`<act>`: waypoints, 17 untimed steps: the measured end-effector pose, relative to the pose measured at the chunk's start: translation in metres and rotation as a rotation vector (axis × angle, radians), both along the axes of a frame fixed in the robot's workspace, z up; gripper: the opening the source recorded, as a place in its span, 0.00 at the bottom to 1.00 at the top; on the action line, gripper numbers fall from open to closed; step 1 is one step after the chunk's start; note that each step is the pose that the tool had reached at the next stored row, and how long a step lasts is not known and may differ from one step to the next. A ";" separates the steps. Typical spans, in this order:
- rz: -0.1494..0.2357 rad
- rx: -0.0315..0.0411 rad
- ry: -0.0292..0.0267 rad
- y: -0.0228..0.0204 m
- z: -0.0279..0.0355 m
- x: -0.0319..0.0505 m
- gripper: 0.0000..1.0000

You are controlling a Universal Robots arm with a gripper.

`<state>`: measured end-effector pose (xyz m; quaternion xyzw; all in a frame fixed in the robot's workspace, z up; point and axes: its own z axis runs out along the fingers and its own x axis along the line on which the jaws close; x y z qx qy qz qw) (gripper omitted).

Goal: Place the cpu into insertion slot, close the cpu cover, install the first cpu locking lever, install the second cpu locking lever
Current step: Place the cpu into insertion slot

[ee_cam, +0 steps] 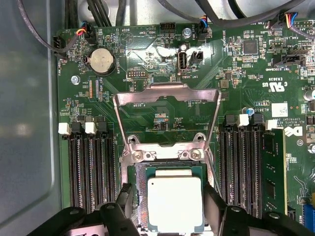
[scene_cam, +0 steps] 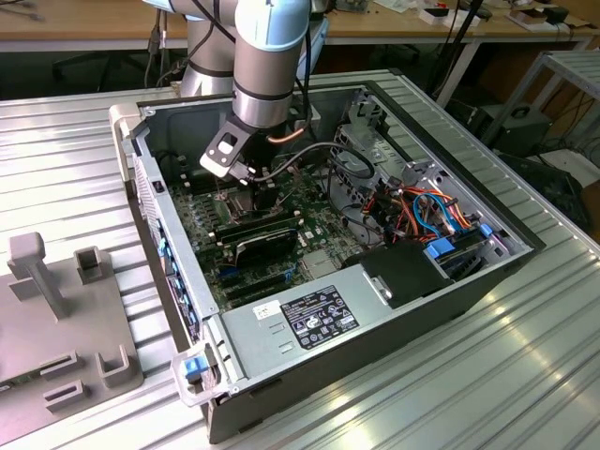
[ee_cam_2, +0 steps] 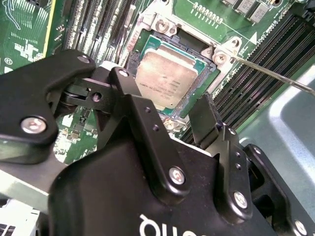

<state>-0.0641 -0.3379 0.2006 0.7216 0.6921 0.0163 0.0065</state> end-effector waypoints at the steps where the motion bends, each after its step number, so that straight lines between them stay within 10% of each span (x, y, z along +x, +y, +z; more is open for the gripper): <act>1: 0.000 0.0001 -0.0001 0.0003 -0.0004 0.0001 0.68; 17: -0.014 0.0001 0.0000 0.0041 -0.0006 0.0004 0.68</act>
